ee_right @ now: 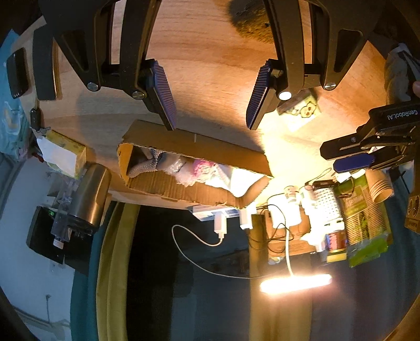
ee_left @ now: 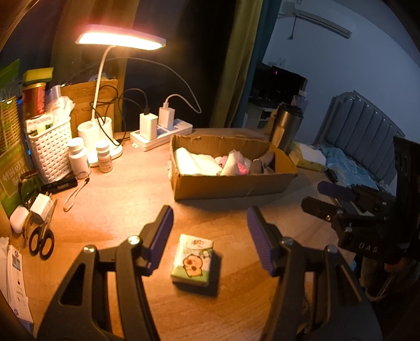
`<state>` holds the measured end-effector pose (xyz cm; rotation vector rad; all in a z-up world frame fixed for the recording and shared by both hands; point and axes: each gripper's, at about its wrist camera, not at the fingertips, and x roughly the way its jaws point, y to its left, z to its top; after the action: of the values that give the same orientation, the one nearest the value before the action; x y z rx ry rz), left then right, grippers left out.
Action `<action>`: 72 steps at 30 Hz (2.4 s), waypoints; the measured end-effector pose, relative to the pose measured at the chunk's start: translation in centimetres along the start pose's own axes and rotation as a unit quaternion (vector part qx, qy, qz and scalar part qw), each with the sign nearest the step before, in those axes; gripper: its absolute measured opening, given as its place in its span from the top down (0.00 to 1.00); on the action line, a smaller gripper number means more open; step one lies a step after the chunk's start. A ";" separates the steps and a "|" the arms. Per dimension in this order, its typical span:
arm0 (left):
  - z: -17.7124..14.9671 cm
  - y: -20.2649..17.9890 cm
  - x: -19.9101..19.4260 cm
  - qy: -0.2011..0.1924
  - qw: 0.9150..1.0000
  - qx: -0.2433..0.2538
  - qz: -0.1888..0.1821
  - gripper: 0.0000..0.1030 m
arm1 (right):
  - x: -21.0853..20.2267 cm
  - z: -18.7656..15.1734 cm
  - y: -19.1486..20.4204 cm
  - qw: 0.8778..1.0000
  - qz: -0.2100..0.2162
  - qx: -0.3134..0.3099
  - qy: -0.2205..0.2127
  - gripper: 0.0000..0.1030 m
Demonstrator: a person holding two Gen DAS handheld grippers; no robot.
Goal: Organize soft objects
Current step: 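Withdraw both tools from the box toward the brown fuzzy sponge, then lower the right tool onto the brown fuzzy sponge and close it, then grasp the green tissue pack with the left tool while the right tool holds the sponge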
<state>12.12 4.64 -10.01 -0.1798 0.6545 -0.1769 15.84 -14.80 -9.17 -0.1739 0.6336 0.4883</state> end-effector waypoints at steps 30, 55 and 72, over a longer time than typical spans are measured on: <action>-7.6 0.5 -3.1 0.033 0.999 -0.007 -0.004 0.42 | -1.3 -7.0 6.1 0.998 0.041 -0.007 0.044 0.44; -9.3 1.7 -1.2 0.062 0.998 -0.021 -0.009 0.41 | 3.0 -10.3 6.1 0.993 0.029 -0.001 0.117 0.26; -7.4 1.5 1.3 0.079 0.997 -0.010 0.002 0.41 | 4.2 -8.3 4.3 0.994 0.039 0.005 0.106 0.48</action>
<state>8.73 5.05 -16.86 -0.1848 0.8150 -0.1819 12.35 -11.91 -18.35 -0.1927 0.8523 0.5465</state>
